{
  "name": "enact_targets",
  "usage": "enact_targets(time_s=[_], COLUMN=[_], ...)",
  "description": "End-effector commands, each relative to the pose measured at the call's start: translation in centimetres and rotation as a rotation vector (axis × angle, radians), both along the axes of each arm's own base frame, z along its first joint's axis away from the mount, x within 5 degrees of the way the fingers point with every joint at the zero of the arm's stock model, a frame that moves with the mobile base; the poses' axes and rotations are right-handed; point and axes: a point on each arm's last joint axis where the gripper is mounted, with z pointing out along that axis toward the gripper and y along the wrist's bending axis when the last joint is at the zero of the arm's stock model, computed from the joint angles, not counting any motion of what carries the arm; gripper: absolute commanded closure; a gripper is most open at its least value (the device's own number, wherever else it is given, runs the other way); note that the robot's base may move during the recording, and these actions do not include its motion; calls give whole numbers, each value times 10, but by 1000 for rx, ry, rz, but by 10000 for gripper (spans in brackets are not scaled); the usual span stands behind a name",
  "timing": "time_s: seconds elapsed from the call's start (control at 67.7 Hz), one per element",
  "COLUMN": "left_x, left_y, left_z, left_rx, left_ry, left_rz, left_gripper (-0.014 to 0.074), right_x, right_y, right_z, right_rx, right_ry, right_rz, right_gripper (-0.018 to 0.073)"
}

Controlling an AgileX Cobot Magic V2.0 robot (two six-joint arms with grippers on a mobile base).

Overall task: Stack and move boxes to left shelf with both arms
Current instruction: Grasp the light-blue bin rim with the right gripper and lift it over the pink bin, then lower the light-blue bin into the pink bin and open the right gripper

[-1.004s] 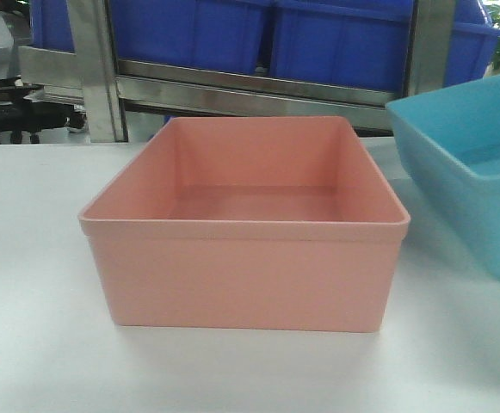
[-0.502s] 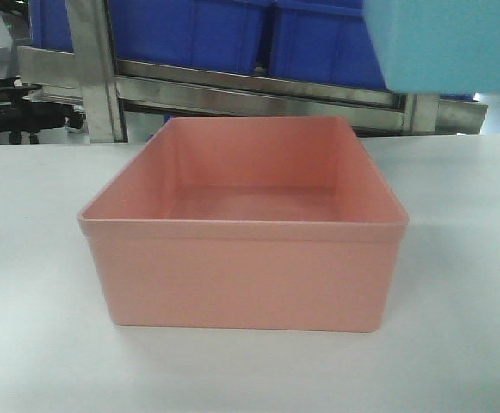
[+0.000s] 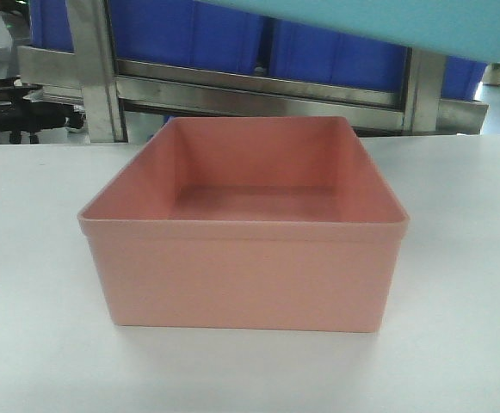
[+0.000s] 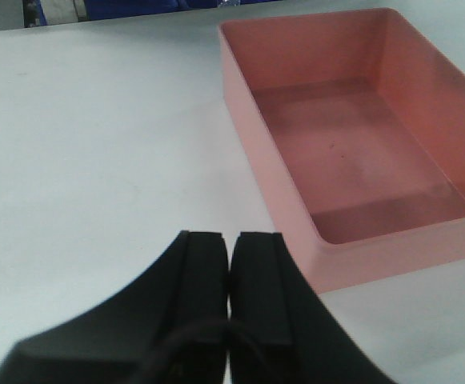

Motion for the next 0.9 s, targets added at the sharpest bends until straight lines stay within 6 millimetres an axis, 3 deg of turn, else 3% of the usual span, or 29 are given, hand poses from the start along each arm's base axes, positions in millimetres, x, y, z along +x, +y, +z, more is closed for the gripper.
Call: enact_targets(time_s=[0.0, 0.236, 0.886], left_x=[1, 1, 1], left_y=[-1, -2, -3], left_z=[16, 17, 17], left_rx=[-53, -78, -96], left_ry=[-95, -85, -78], left_rz=[-2, -2, -2], left_gripper=[605, 605, 605], right_x=[-1, 14, 31], right_y=[15, 49, 75], right_z=[21, -4, -36], right_rx=[67, 12, -65], right_ry=[-114, -78, -53], right_rz=[-23, -18, -10], right_gripper=[522, 522, 522])
